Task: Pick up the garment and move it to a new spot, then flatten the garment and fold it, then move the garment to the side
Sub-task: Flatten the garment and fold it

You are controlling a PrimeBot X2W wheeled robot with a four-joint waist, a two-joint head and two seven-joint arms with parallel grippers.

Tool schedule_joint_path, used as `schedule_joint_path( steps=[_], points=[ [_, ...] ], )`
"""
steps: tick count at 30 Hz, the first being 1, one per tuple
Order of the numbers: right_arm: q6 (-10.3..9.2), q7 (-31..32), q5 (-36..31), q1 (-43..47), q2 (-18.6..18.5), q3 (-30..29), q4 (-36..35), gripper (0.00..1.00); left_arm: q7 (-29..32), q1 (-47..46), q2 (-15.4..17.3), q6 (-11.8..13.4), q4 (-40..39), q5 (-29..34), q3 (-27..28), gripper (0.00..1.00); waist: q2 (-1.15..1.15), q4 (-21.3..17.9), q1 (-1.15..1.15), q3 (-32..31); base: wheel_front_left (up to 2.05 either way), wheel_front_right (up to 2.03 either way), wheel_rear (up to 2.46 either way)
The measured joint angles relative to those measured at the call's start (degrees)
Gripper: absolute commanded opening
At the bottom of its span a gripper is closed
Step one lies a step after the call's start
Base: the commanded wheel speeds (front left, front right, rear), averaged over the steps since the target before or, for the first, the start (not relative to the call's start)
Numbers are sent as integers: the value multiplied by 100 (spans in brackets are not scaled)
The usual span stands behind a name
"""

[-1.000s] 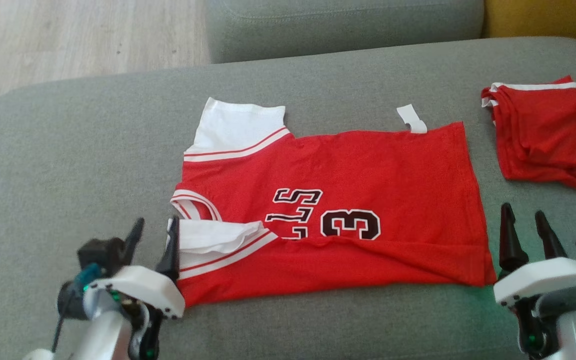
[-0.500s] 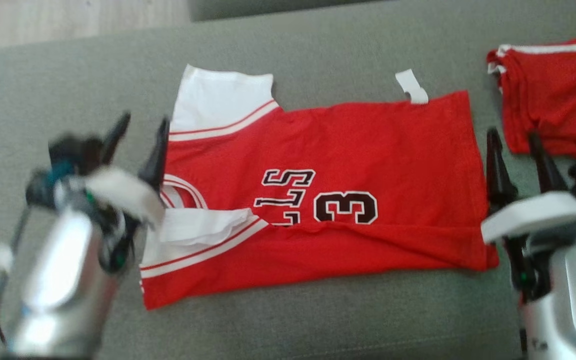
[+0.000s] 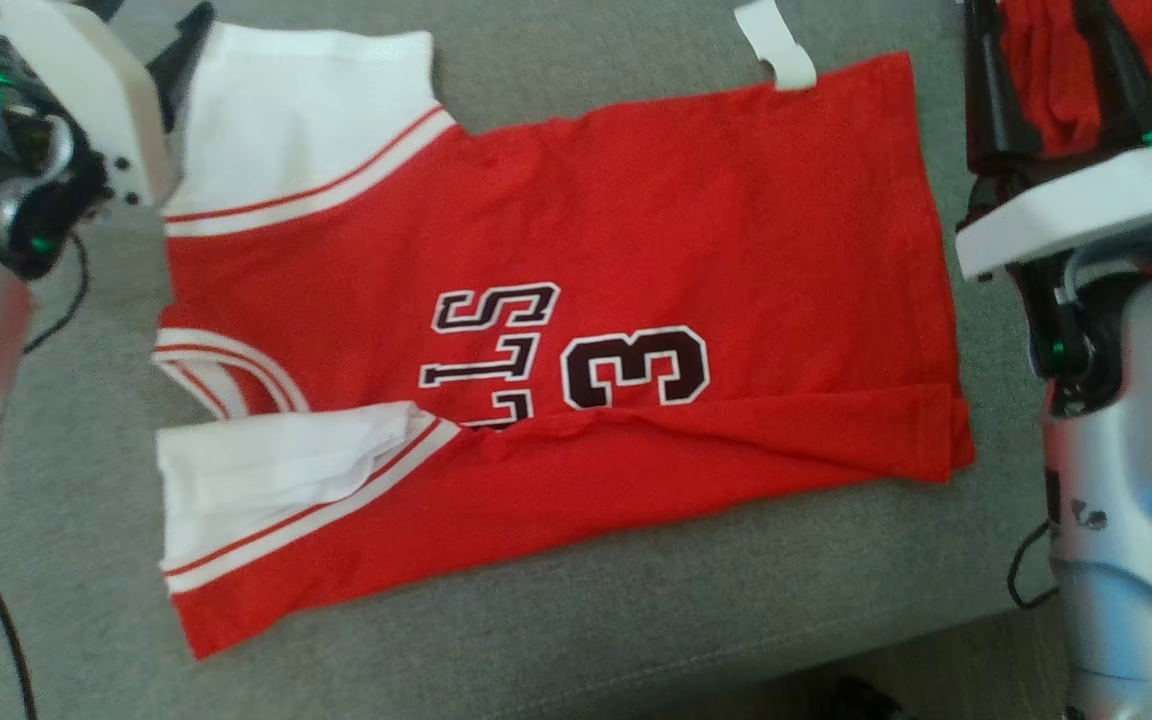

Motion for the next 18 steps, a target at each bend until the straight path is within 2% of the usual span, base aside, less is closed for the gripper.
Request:
schedule_joint_path(
  steps=[5,10,18],
  points=[
    [0,-8,31,-129,-12,176,22,100,259,-180,254,-1,313,-372,-645,100,0,-216,0,276,0,0,0],
    [0,-15,82,-128,-13,258,38,100,179,-378,404,-2,566,-662,-918,100,0,-338,-2,412,0,0,0],
    [0,-16,82,-128,-13,307,36,100,-97,-744,464,-2,976,-890,-1232,100,0,-438,-2,538,0,0,0]
  ],
)
